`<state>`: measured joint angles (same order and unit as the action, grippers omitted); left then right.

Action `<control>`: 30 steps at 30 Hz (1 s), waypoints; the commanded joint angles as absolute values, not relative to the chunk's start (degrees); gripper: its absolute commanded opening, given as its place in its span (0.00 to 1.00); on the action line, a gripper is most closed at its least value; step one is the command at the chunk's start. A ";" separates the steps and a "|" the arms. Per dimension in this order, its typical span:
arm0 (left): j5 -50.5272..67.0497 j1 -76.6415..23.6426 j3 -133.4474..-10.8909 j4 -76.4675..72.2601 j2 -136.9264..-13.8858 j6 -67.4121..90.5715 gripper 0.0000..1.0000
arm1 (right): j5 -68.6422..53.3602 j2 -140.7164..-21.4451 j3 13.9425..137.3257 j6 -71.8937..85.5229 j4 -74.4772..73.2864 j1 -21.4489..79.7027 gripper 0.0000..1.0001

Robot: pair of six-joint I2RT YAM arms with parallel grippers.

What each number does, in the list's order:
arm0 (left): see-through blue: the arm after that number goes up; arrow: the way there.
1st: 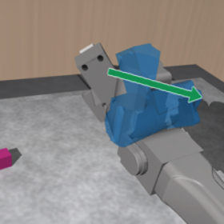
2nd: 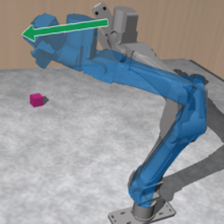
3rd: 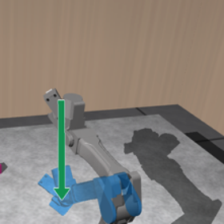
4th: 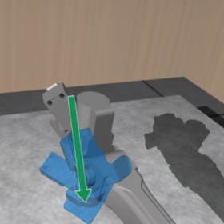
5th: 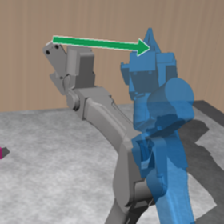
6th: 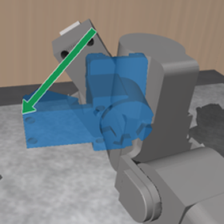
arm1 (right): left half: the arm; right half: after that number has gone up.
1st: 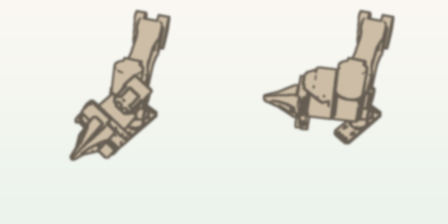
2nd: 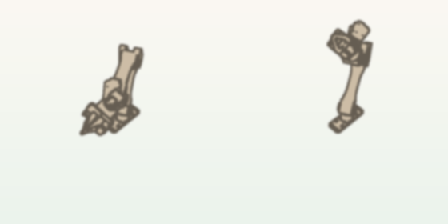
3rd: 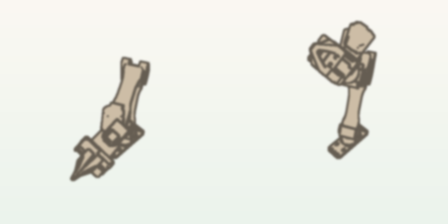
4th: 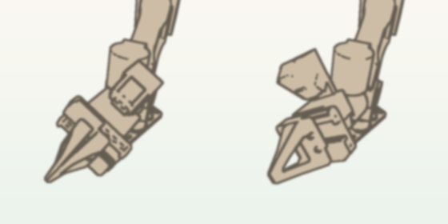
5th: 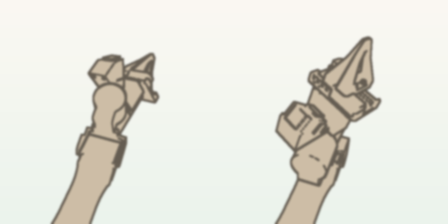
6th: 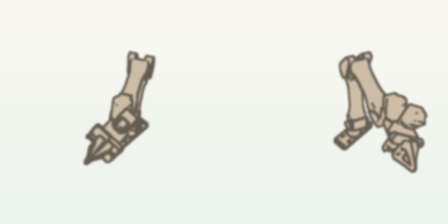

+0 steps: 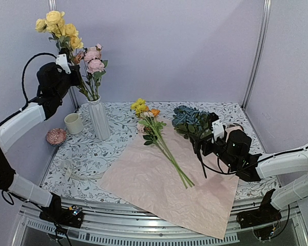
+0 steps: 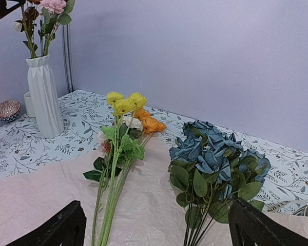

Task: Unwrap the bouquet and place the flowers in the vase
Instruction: Place the fake flower in the vase.

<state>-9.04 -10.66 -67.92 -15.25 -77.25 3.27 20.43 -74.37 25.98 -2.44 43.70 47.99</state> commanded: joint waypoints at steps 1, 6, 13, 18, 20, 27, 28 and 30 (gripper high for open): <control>-7.89 -10.12 -68.66 -10.71 -80.35 3.75 0.00 | 20.66 -74.74 27.68 -2.11 42.76 47.91 0.99; -6.81 -10.47 -67.81 -7.14 -82.71 5.31 0.00 | 20.50 -74.75 27.71 -1.87 42.54 47.90 0.99; -4.61 -10.79 -64.92 -6.37 -81.68 4.95 0.24 | 20.55 -74.73 27.87 -1.84 41.94 47.92 0.99; -6.26 -10.72 -63.64 -3.81 -79.48 8.27 0.55 | 20.23 -75.07 28.16 -1.80 41.69 47.91 0.99; -7.15 -10.71 -62.56 -2.03 -78.64 10.81 0.57 | 20.09 -75.59 28.54 -1.69 41.38 47.92 0.99; -3.32 -10.72 -52.27 -2.43 -71.08 19.15 0.68 | 19.37 -76.23 29.35 -1.17 40.24 47.91 0.99; -2.49 -10.71 -50.94 -2.04 -70.16 20.22 0.69 | 19.27 -76.45 29.65 -1.06 39.95 47.90 0.99; -0.44 -10.70 -48.40 -1.13 -68.45 21.83 0.71 | 18.98 -77.27 30.48 -0.82 38.78 47.91 0.99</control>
<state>-4.64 -10.74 -52.60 -2.92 -71.61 16.25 19.99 -75.90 27.92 -1.96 40.71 47.99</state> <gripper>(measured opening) 0.691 0.988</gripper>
